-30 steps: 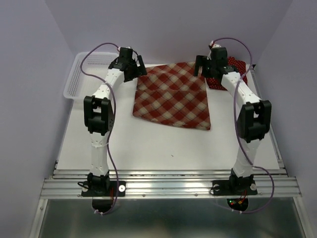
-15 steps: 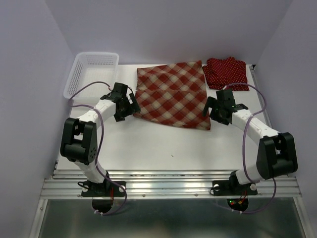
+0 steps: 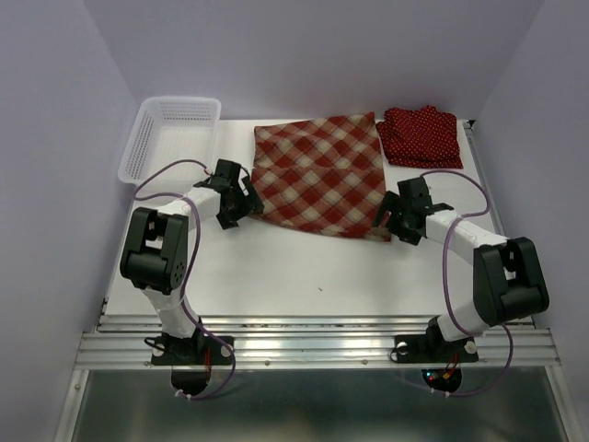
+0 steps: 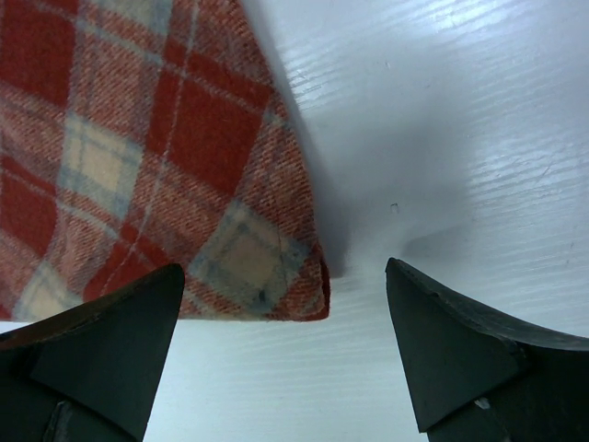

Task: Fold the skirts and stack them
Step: Fold the skirt

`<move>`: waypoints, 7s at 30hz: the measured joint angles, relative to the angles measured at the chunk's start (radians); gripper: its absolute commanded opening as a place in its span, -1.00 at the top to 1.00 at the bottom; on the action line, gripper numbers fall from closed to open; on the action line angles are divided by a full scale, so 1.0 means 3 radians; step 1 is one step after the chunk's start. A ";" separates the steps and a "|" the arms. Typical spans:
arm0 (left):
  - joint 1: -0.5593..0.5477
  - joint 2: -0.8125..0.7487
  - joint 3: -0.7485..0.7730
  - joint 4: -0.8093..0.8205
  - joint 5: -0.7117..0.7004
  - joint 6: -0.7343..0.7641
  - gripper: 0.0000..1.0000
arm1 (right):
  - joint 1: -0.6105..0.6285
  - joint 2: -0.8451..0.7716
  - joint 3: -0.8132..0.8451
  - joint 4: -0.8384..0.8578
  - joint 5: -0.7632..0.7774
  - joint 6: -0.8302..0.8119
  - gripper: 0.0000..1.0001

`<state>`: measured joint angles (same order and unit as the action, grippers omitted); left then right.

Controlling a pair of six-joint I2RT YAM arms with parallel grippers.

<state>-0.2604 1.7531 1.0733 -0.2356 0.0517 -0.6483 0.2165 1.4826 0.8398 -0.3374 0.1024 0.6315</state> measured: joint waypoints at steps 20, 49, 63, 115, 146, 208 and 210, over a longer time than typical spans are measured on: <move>0.0070 0.0188 0.0001 0.0323 0.0277 -0.0047 1.00 | 0.0000 0.0058 -0.0310 0.0244 -0.0023 0.0186 0.99; -0.0046 -0.2215 -0.0160 -0.1298 0.0422 -0.0230 1.00 | 0.0004 -0.1991 0.0621 -0.1956 0.0145 0.0173 0.99; 0.0117 -0.0895 0.0660 -0.1171 0.0197 -0.0223 1.00 | 0.0001 -0.0425 0.1263 -0.0935 0.0425 -0.0298 0.99; 0.0024 0.0212 0.0660 -0.0492 -0.0266 0.0460 -0.97 | 0.0276 0.0659 0.1020 0.0074 -0.1073 -0.1100 -1.00; 0.0100 0.0045 0.0098 0.0305 0.0415 0.0435 1.00 | 0.0518 0.0556 0.1020 0.0228 -0.1061 -0.0977 0.64; -0.0371 -0.1011 0.0731 -0.0656 -0.0252 0.0684 1.00 | 0.0659 0.0841 0.0687 -0.0093 0.0019 -0.0237 -0.07; -0.0407 -0.1003 0.0734 -0.0656 -0.0259 0.0688 1.00 | 0.0659 0.0858 0.0680 -0.0053 -0.0043 -0.0221 0.34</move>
<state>-0.3824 1.4521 1.2934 -0.4324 -0.0261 -0.4419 0.4141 1.7401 1.0439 -0.3534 0.0895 0.5652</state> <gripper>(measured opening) 0.154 0.554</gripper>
